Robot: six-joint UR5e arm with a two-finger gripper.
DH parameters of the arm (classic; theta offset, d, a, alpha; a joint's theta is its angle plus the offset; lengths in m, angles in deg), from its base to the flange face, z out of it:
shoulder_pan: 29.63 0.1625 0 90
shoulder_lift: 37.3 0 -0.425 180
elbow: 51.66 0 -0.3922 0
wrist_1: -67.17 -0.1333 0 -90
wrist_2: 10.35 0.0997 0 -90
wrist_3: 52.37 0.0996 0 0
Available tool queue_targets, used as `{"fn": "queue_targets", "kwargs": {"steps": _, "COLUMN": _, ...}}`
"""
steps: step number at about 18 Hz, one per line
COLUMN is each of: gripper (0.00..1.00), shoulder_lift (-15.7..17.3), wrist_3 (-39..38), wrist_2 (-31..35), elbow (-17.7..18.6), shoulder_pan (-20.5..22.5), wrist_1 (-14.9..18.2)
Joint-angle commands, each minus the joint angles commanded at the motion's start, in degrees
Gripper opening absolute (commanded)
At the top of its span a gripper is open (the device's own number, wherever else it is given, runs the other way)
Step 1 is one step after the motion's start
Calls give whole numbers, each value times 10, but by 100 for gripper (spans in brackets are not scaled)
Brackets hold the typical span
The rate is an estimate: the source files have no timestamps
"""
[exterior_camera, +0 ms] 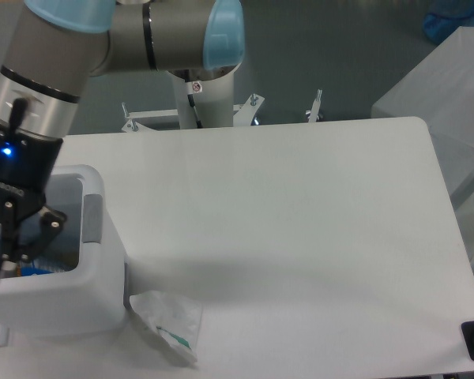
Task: Place the trash in the trash can
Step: 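Move the gripper back down to the crumpled plastic wrapper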
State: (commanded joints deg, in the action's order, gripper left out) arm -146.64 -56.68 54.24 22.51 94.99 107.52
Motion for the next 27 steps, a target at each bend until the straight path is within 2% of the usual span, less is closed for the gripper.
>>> {"fn": "queue_targets", "kwargs": {"steps": 6, "gripper": 100, "shoulder_lift": 4, "wrist_3": 2, "wrist_2": 16, "elbow": 40, "shoulder_pan": 58, "wrist_1": 1}}
{"fn": "queue_targets", "kwargs": {"steps": 10, "gripper": 100, "shoulder_lift": -11, "wrist_3": 3, "wrist_2": 90, "elbow": 68, "shoulder_pan": 63, "wrist_1": 2}}
{"fn": "queue_targets", "kwargs": {"steps": 14, "gripper": 100, "shoulder_lift": -35, "wrist_3": 4, "wrist_2": 122, "elbow": 90, "shoulder_pan": 63, "wrist_1": 3}}
{"fn": "queue_targets", "kwargs": {"steps": 20, "gripper": 100, "shoulder_lift": -82, "wrist_3": -2, "wrist_2": 124, "elbow": 91, "shoulder_pan": 62, "wrist_1": 6}}
{"fn": "queue_targets", "kwargs": {"steps": 24, "gripper": 100, "shoulder_lift": -125, "wrist_3": -4, "wrist_2": 121, "elbow": 90, "shoulder_pan": 56, "wrist_1": 5}}
{"fn": "queue_targets", "kwargs": {"steps": 27, "gripper": 100, "shoulder_lift": -140, "wrist_3": -6, "wrist_2": 121, "elbow": 93, "shoulder_pan": 47, "wrist_1": 5}}
